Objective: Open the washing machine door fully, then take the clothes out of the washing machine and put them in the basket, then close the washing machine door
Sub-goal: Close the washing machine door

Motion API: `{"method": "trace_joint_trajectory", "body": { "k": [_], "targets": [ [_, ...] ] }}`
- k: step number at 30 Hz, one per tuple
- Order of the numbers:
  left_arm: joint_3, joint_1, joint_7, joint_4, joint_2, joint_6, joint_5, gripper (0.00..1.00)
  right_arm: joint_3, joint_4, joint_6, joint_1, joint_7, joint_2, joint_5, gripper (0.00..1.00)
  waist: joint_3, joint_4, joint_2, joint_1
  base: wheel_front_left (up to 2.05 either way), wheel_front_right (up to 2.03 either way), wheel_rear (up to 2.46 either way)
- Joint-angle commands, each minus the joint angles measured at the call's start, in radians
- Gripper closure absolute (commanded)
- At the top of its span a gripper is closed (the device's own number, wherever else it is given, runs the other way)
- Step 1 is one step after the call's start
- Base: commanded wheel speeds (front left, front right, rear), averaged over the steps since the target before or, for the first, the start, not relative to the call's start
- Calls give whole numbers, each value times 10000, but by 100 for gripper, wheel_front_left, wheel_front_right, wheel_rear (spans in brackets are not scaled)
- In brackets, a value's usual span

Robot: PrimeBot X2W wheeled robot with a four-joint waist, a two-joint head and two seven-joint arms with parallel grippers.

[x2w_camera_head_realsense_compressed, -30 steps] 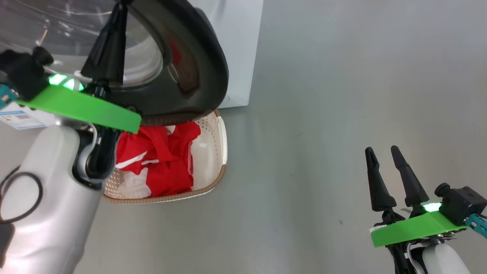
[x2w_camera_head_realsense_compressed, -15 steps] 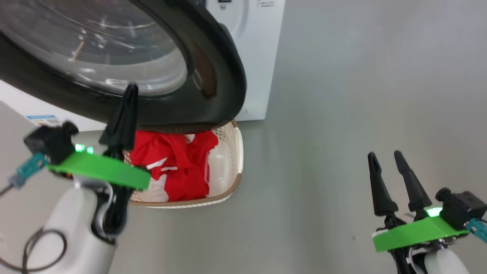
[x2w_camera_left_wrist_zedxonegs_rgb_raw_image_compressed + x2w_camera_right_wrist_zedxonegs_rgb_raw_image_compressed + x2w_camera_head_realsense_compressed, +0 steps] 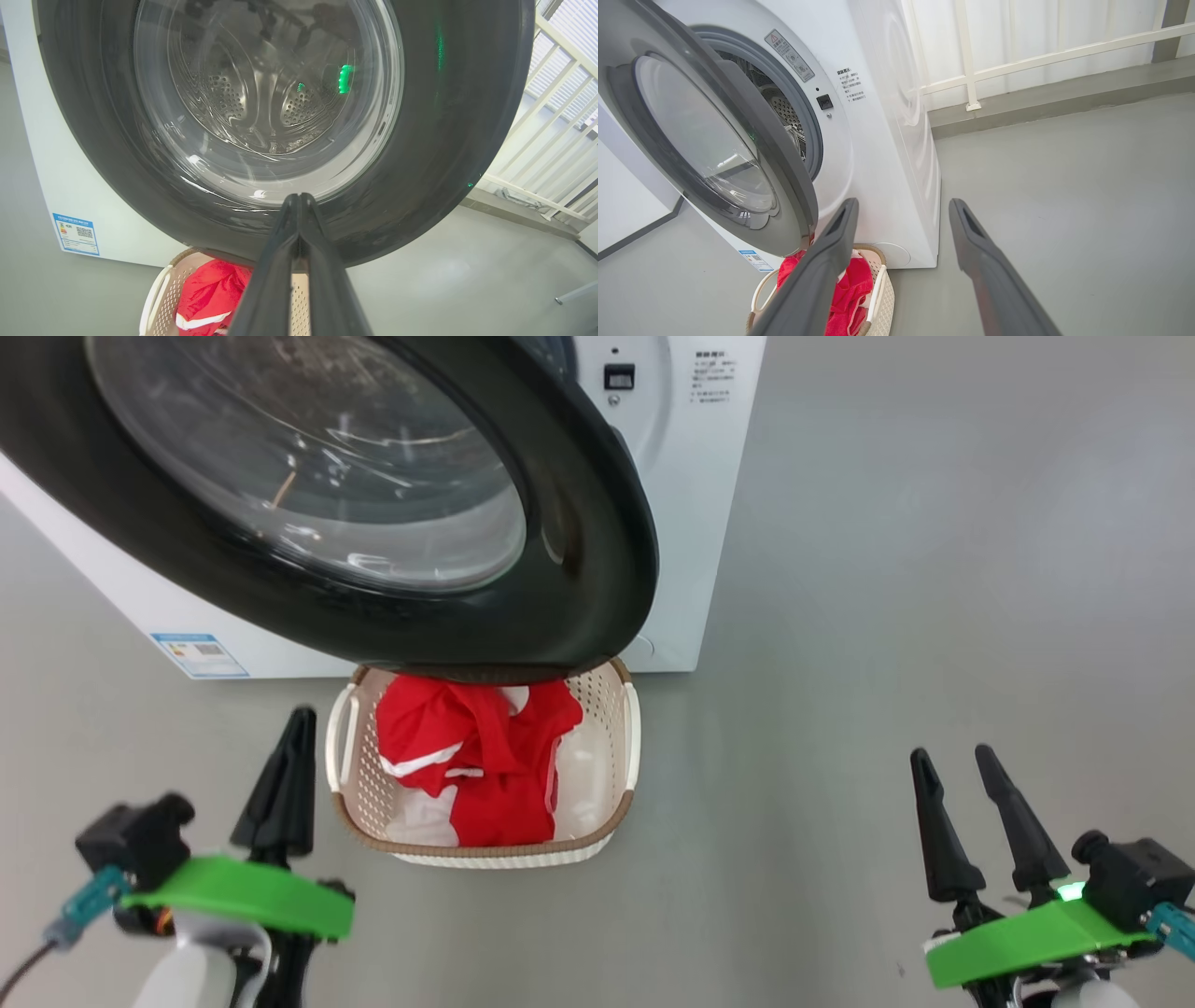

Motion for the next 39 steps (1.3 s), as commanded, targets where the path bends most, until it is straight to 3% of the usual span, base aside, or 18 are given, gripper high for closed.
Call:
{"method": "trace_joint_trajectory", "body": {
  "k": [1, 2, 19, 39],
  "targets": [
    [479, 190, -49, -314, 239, -58, 282, 8, 179, -183, 65, 129, -65, -161, -112, 0, -170, 105, 0, 0, 0, 0, 0],
    [564, 351, -49, -343, 206, -58, 376, 0, 176, -178, 65, 170, -65, -183, -109, 0, -218, 128, 0, 0, 0, 0, 0],
    [1948, 2180, -49, -865, 8, -58, 2349, 0, -54, -180, 65, 1005, -65, -453, -83, 0, -870, 273, 0, 0, 0, 0, 0],
    [3163, 3903, -49, -2157, -651, -58, 3551, 0, -541, -421, 65, 1758, -65, -394, -129, 0, -1166, 153, 0, 0, 0, 0, 0]
  ]
}}
